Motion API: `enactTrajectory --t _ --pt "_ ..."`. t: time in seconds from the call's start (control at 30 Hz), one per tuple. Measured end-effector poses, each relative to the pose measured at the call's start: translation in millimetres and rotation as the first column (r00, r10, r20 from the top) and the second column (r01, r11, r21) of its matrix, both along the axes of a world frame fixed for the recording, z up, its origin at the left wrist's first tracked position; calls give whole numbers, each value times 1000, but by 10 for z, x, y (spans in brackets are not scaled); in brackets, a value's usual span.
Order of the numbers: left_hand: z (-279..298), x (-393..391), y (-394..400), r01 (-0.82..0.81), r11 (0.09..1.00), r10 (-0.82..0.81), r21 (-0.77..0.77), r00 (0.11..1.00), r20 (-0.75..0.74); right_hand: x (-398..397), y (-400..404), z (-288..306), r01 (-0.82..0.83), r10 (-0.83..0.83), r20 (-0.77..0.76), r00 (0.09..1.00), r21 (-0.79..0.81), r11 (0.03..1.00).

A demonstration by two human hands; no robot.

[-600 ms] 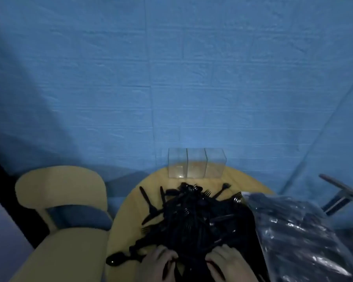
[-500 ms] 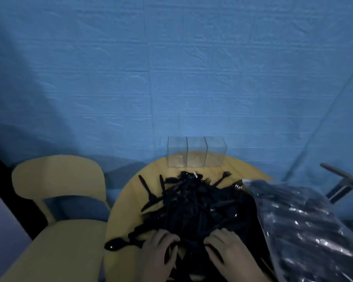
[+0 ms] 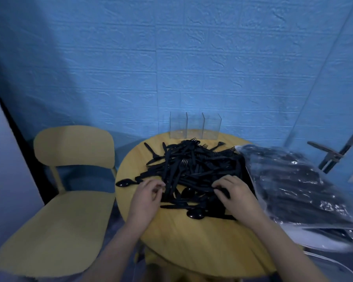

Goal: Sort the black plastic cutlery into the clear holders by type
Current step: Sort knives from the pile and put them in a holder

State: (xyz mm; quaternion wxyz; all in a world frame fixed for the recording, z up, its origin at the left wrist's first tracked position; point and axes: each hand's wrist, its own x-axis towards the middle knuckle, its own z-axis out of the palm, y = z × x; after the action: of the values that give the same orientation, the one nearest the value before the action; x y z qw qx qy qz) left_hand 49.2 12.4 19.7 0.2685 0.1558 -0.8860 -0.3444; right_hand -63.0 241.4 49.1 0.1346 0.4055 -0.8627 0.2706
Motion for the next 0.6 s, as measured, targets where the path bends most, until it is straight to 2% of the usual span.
enactTrajectory --t 0.1,0.23,0.33,0.47,0.6 --pt "109 -51 -65 -99 991 98 88 995 17 110 37 -10 12 -11 42 999 -19 1000" --pt "284 -390 -118 -129 989 119 71 985 128 176 -69 -58 27 -27 68 997 1 1000" --pt "367 -608 -110 -184 983 176 3 946 271 214 -155 -120 40 -40 8 999 -44 998" --pt "395 -762 -91 -156 983 181 -96 900 397 240 -208 -226 65 -71 -47 996 -113 991" --pt "377 -807 -148 -188 982 175 -3 906 387 287 -227 -315 67 -81 -101 992 -139 988"
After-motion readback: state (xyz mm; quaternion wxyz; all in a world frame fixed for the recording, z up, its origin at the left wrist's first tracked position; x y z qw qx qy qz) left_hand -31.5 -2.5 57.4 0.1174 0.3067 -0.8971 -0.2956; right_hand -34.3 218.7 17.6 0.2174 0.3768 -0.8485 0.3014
